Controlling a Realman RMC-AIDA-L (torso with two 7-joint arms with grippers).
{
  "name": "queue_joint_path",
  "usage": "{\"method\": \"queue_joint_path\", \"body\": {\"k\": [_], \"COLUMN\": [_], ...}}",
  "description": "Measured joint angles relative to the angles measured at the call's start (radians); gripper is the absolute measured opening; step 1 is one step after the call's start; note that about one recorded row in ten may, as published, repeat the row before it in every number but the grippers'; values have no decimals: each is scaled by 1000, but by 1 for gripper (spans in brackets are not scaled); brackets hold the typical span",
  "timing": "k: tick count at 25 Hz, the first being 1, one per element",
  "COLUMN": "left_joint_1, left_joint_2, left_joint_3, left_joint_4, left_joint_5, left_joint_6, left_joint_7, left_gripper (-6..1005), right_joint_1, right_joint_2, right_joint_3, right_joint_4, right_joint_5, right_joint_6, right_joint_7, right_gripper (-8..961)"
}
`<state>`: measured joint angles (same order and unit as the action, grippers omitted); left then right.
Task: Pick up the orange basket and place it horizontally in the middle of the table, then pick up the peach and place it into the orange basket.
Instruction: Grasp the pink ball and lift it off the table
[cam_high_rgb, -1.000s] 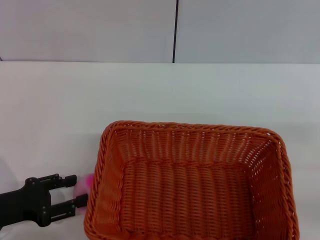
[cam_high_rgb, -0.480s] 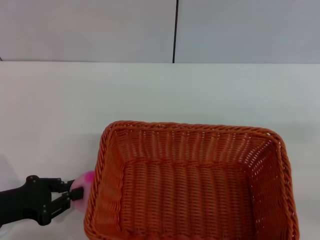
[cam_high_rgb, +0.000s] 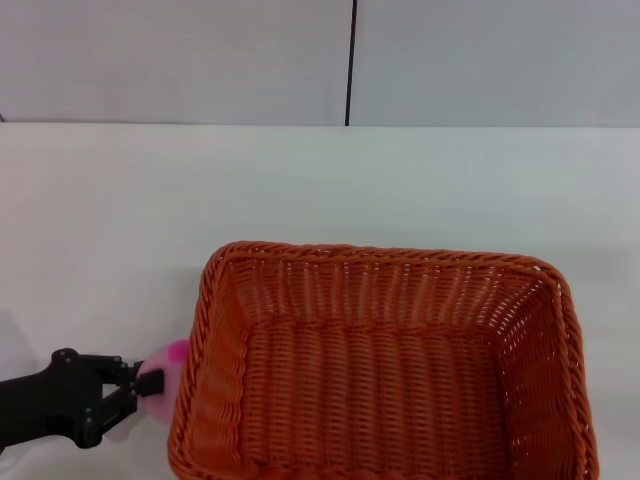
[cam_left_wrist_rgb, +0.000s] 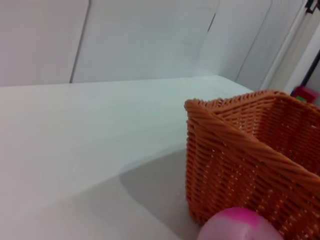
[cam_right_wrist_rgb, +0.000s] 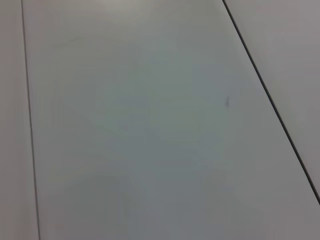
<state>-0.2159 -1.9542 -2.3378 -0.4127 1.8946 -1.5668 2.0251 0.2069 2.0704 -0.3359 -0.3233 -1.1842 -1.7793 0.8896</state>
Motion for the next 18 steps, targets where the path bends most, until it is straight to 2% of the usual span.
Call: {"method": "queue_joint_path", "body": {"k": [3, 4, 5, 11, 18], "left_joint_1": [1, 2, 2, 8, 2], "left_joint_2": [0, 0, 0, -1, -34], "left_joint_3": [-40, -87, -87, -216, -455], "left_joint_4": [-1, -2, -2, -15, -46], "left_joint_5": [-4, -6, -6, -7, -17], "left_joint_6": [-20, -43, -43, -110, -237], "left_joint_7": [4, 8, 8, 10, 11], "left_gripper": [120, 111, 104, 65, 62], "right_joint_1": [0, -1, -1, -4, -4], "right_joint_2": [0, 1, 1, 2, 2], "right_joint_3": [0, 0, 0, 3, 9], "right_joint_4": [1, 1, 1, 1, 9], "right_joint_5": [0, 0, 0, 0, 0], "right_joint_6": [1, 1, 1, 2, 2], "right_joint_7": [0, 0, 0, 0, 0], "right_gripper": [506, 506, 506, 505, 505]}}
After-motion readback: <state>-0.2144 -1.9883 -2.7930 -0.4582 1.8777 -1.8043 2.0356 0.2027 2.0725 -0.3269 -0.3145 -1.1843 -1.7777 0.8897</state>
